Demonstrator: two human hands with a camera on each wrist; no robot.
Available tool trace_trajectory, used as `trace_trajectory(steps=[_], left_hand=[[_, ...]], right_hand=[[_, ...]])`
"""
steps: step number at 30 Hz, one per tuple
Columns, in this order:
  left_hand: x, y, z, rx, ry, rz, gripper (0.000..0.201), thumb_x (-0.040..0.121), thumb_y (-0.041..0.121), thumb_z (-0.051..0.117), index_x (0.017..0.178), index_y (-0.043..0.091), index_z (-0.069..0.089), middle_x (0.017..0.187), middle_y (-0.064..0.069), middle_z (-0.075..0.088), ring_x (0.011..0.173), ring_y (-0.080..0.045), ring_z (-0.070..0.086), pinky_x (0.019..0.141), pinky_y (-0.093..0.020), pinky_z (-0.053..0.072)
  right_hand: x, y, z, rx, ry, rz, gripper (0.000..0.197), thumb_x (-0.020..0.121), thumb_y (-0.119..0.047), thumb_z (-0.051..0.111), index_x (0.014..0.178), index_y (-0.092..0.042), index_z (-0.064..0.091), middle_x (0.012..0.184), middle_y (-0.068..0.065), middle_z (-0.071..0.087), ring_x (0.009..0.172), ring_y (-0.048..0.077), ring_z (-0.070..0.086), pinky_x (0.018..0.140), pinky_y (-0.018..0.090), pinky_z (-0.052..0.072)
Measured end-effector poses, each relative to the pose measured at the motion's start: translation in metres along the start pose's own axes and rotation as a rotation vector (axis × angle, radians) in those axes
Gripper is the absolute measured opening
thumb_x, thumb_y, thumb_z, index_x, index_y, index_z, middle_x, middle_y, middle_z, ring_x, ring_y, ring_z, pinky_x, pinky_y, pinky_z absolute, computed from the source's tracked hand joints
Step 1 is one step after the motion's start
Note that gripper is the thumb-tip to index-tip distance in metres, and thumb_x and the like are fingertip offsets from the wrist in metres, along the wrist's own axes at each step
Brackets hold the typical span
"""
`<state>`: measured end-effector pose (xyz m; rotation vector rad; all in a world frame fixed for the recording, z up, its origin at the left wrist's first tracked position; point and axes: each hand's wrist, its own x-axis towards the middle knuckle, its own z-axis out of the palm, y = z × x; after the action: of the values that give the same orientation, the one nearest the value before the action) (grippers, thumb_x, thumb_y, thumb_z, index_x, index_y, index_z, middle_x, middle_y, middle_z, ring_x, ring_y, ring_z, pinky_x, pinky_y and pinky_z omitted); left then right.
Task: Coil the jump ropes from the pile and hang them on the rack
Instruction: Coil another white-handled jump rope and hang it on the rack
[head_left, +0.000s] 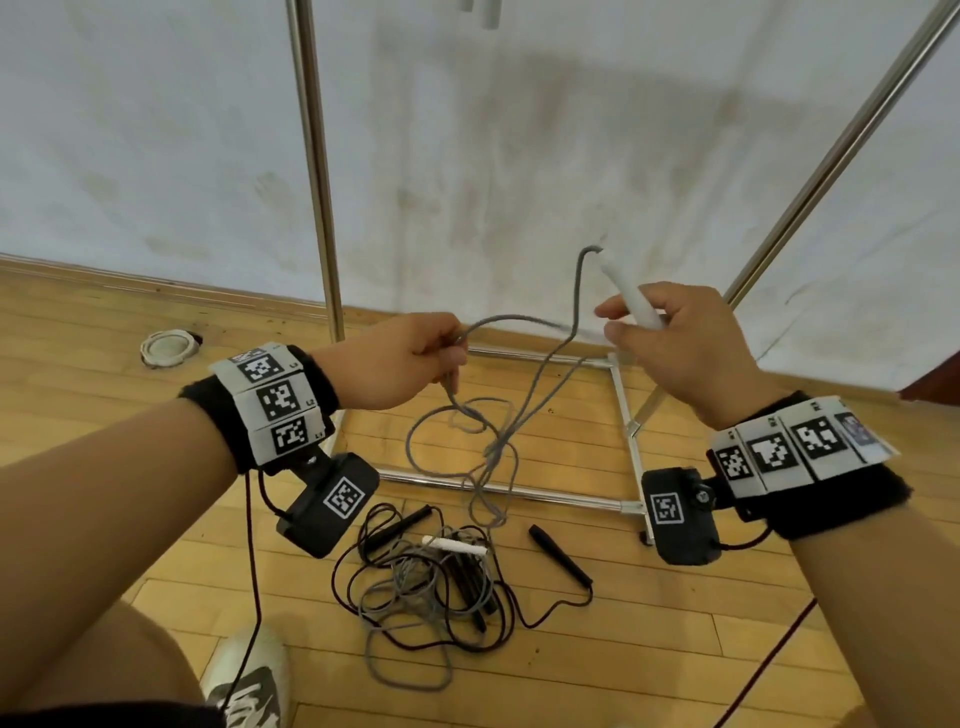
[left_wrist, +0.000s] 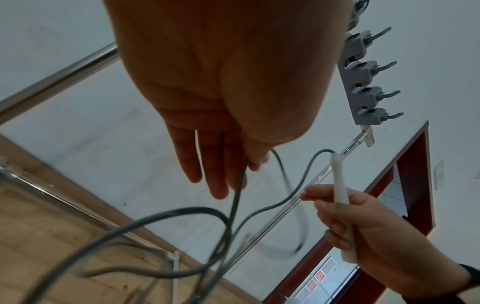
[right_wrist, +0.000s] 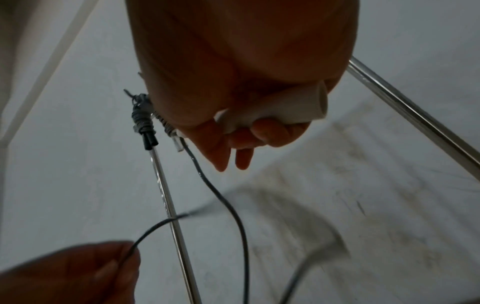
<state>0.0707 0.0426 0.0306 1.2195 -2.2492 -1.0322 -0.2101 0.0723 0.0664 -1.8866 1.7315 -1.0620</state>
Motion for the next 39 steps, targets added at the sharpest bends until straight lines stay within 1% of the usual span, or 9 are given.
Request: trace_trajectory(steps=[3,7,10,14,21,26,29,34,39], left_hand=[[0.0,0.01,0.005,-0.02,0.043,0.002,0.024,0.105,0.027,0.041,0.097,0.023,0.064,0.077,0.002,0.07,0.082,-0.016,0.07,0.087,-0.05,0.055],[-0.002,0.031,0.011,-0.058,0.053,0.069,0.03,0.105,0.034,0.04,0.088,0.026,0.064,0.063,0.003,0.064,0.065,-0.023,0.066,0.069,-0.044,0.058],[-0.003,0.038,0.01,-0.061,0.097,0.13,0.032,0.104,0.032,0.043,0.086,0.018,0.064,0.052,0.008,0.056,0.048,-0.007,0.053,0.052,-0.02,0.046],[-0.008,0.033,0.003,-0.075,0.12,0.146,0.034,0.104,0.032,0.043,0.084,0.016,0.065,0.053,0.012,0.054,0.048,0.0,0.047,0.05,-0.011,0.04],[-0.015,0.006,0.011,0.146,-0.185,0.019,0.018,0.103,0.027,0.045,0.09,0.025,0.057,0.084,0.008,0.069,0.082,-0.012,0.064,0.078,-0.033,0.052],[-0.013,-0.01,0.014,0.271,-0.212,-0.082,0.024,0.105,0.029,0.042,0.095,0.022,0.064,0.087,0.011,0.07,0.073,0.006,0.058,0.065,-0.015,0.04],[-0.008,-0.008,0.009,0.282,-0.134,-0.067,0.028,0.105,0.032,0.041,0.098,0.025,0.066,0.076,0.006,0.064,0.062,0.004,0.055,0.057,-0.01,0.038],[0.001,0.008,0.011,0.277,-0.031,0.07,0.029,0.104,0.036,0.041,0.103,0.029,0.07,0.076,0.003,0.064,0.066,-0.002,0.057,0.059,-0.015,0.043],[0.011,0.02,0.017,0.137,0.118,0.187,0.027,0.101,0.04,0.048,0.079,0.037,0.064,0.065,-0.005,0.061,0.05,-0.013,0.05,0.048,-0.02,0.039]], right_hand=[[-0.008,-0.004,0.011,-0.068,-0.128,-0.084,0.019,0.086,-0.025,0.073,0.102,-0.035,0.07,0.11,-0.009,0.063,0.099,0.009,0.059,0.078,0.023,0.045],[-0.018,-0.018,0.034,0.014,-0.224,-0.088,0.023,0.091,-0.032,0.068,0.114,-0.029,0.069,0.104,-0.009,0.064,0.09,0.007,0.061,0.077,0.027,0.048],[-0.023,-0.027,0.043,0.053,-0.251,-0.095,0.015,0.094,-0.03,0.064,0.102,-0.019,0.071,0.071,-0.008,0.059,0.057,0.001,0.049,0.059,0.025,0.039],[-0.024,-0.035,0.04,0.099,-0.287,-0.127,0.014,0.095,-0.027,0.062,0.088,-0.016,0.066,0.069,-0.006,0.066,0.054,0.001,0.05,0.057,0.019,0.04],[-0.009,-0.046,0.024,0.077,0.059,-0.169,0.022,0.097,-0.029,0.059,0.081,-0.014,0.064,0.068,-0.001,0.062,0.058,0.012,0.052,0.056,0.023,0.043],[0.004,-0.032,0.004,0.145,0.253,-0.131,0.018,0.093,-0.03,0.062,0.082,-0.017,0.065,0.064,-0.011,0.063,0.053,0.0,0.05,0.054,0.017,0.04],[0.002,-0.014,0.006,0.019,0.259,-0.092,0.007,0.089,-0.022,0.067,0.095,-0.025,0.066,0.094,-0.001,0.064,0.076,0.007,0.056,0.07,0.026,0.047],[-0.011,-0.009,0.027,0.064,0.014,-0.092,0.023,0.085,-0.023,0.075,0.104,-0.035,0.068,0.108,-0.01,0.059,0.075,-0.003,0.059,0.058,0.01,0.044],[-0.021,-0.013,0.05,0.08,-0.234,-0.108,0.01,0.089,-0.033,0.07,0.083,-0.041,0.068,0.069,-0.013,0.066,0.055,-0.002,0.054,0.053,0.01,0.037]])
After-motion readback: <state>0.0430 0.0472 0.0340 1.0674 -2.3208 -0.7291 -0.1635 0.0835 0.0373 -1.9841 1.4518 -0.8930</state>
